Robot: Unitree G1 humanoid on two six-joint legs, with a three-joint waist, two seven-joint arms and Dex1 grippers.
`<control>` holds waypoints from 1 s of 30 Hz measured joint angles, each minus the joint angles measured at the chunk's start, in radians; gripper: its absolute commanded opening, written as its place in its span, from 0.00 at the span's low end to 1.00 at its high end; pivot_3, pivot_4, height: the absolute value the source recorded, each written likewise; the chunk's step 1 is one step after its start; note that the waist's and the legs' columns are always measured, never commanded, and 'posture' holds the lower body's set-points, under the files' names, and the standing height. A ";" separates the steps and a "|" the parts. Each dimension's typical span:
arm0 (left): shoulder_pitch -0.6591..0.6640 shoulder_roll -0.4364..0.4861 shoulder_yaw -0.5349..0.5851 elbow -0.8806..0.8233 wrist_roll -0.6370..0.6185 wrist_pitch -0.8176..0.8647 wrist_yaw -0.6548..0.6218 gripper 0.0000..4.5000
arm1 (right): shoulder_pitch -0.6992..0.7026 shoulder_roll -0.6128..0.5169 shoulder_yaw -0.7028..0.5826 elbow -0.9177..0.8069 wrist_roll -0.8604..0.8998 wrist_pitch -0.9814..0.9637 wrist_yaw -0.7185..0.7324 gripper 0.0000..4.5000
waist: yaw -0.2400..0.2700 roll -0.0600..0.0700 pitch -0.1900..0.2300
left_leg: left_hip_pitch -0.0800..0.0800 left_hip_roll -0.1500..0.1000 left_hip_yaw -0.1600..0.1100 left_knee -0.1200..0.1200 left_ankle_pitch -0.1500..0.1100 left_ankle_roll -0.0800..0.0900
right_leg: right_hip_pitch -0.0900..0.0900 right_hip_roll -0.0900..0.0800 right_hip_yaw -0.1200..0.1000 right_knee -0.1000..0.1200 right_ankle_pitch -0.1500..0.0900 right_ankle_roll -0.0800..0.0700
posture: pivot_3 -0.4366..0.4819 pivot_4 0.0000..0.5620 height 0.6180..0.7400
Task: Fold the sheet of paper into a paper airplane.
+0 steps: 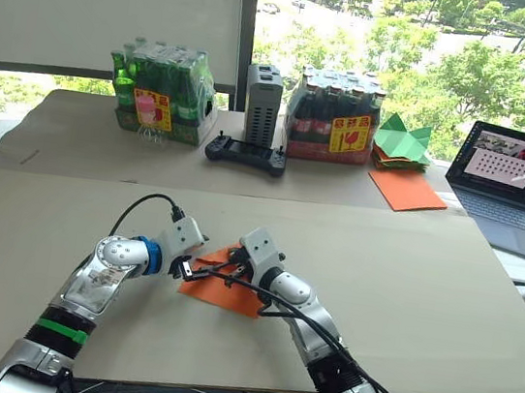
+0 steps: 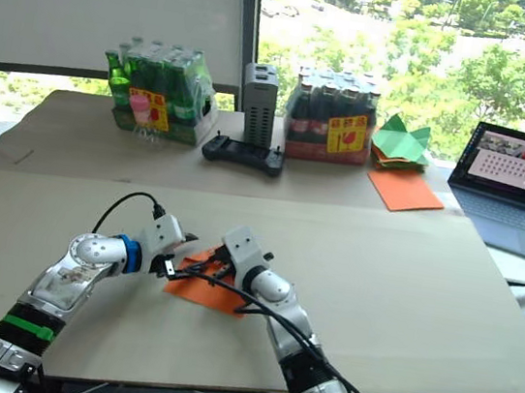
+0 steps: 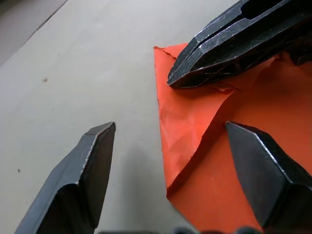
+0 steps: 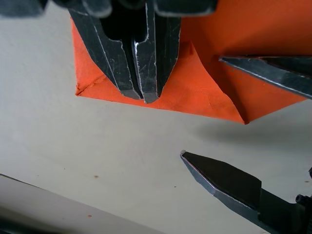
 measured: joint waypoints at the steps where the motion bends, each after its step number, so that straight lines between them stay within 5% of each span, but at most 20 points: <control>1: -0.001 -0.006 0.024 0.001 -0.032 0.039 -0.003 0.86 | 0.000 0.000 0.000 -0.001 -0.001 0.002 0.000 0.00 | 0.000 0.000 0.000 | 0.000 0.000 0.000 0.000 0.000 0.000 | 0.000 0.000 0.000 0.000 0.000 0.000 | 0.48 0.27 1.00; 3: -0.017 -0.017 0.085 0.009 -0.102 0.123 0.000 0.80 | 0.001 0.001 0.001 -0.005 -0.006 0.008 0.000 0.00 | 0.001 0.000 0.000 | 0.000 0.000 0.000 0.000 0.000 0.000 | 0.000 0.000 0.000 0.000 0.000 0.000 | 0.48 0.27 1.00; 10: -0.086 -0.041 0.218 0.040 -0.253 0.311 0.033 0.29 | 0.011 0.005 0.004 -0.020 -0.011 0.016 -0.002 0.00 | 0.000 0.000 0.000 | -0.001 0.000 0.000 -0.001 0.000 0.000 | 0.000 0.000 0.000 -0.001 0.000 0.000 | 0.48 0.27 1.00; 30: -0.044 -0.111 0.159 0.009 -0.314 0.480 0.056 0.29 | 0.018 0.005 0.012 -0.034 -0.014 0.026 -0.020 0.00 | 0.001 0.000 0.000 | 0.000 0.000 0.000 -0.002 0.000 0.000 | 0.000 0.000 0.000 -0.003 0.000 0.000 | 0.48 0.27 1.00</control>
